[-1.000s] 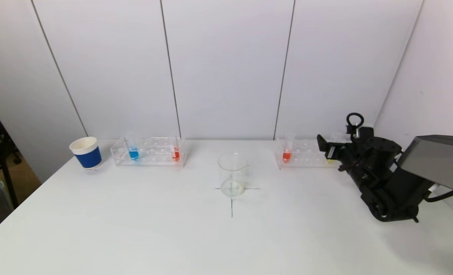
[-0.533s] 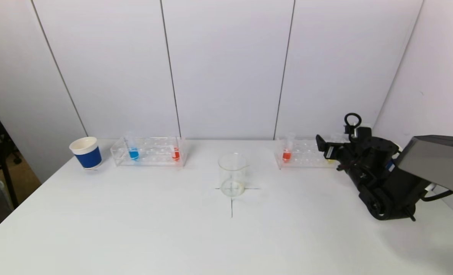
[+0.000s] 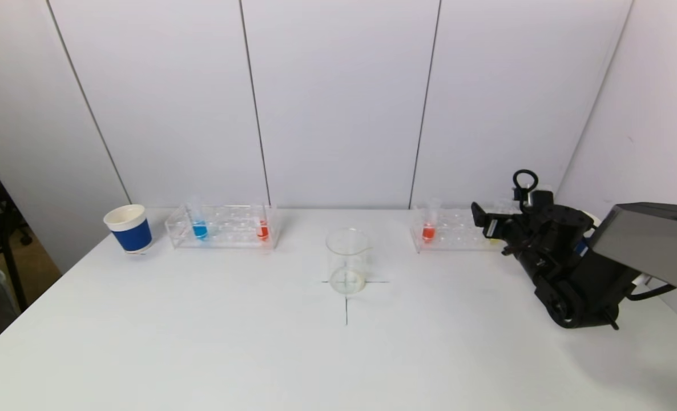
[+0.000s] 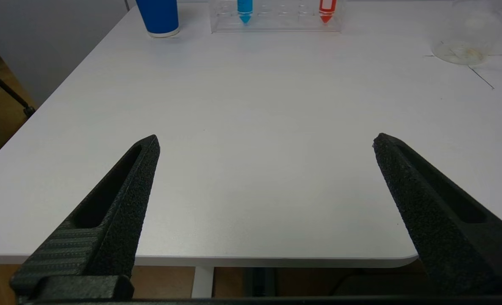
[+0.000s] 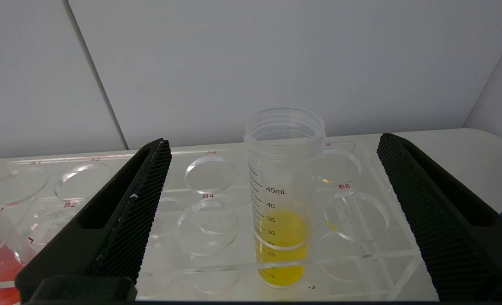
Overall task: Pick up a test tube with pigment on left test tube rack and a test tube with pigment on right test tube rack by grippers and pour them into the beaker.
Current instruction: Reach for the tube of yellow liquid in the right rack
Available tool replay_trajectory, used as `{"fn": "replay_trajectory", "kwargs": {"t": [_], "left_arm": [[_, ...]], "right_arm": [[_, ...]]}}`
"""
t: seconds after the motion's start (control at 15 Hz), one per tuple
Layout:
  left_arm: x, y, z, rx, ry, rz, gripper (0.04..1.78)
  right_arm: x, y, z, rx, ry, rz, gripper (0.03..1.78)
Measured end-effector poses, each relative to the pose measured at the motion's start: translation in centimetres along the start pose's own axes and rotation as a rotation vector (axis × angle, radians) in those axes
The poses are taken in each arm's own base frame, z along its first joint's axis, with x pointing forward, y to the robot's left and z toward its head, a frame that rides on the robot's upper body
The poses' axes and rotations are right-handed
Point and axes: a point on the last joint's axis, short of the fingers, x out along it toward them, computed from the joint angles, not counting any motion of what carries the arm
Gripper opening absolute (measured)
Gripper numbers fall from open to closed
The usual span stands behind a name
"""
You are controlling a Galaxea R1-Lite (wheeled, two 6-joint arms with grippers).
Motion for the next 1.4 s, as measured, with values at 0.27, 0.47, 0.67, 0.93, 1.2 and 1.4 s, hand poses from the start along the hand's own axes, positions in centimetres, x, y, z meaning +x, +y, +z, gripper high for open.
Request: {"fn": "replay_trajectory", "kwargs": {"t": [0.27,0.47,0.67,0.93,1.2,1.4], "left_arm": [[0.0,0.0,0.0,0.0,0.0,0.0,1.76],[0.0,0.0,0.0,0.0,0.0,0.0,1.76],[0.0,0.0,0.0,0.0,0.0,0.0,1.76],[0.0,0.0,0.0,0.0,0.0,0.0,1.76],[0.0,0.0,0.0,0.0,0.0,0.0,1.76],[0.0,0.0,0.0,0.0,0.0,0.0,1.76]], "right_arm": [[0.04,0.01,-0.01,0.0,-0.001,0.0,1.77],[0.14,0.02,0.04,0.001,-0.004,-0.001,1.77],[0.24,0.02,0.02,0.001,-0.007,-0.002,1.71],[0.26,-0.01,-0.01,0.001,-0.006,-0.003,1.27],[0.29,-0.14,-0.03,0.0,-0.006,-0.006,0.55],[0.3,-0.13,-0.06,-0.001,-0.005,-0.006,0.46]]}}
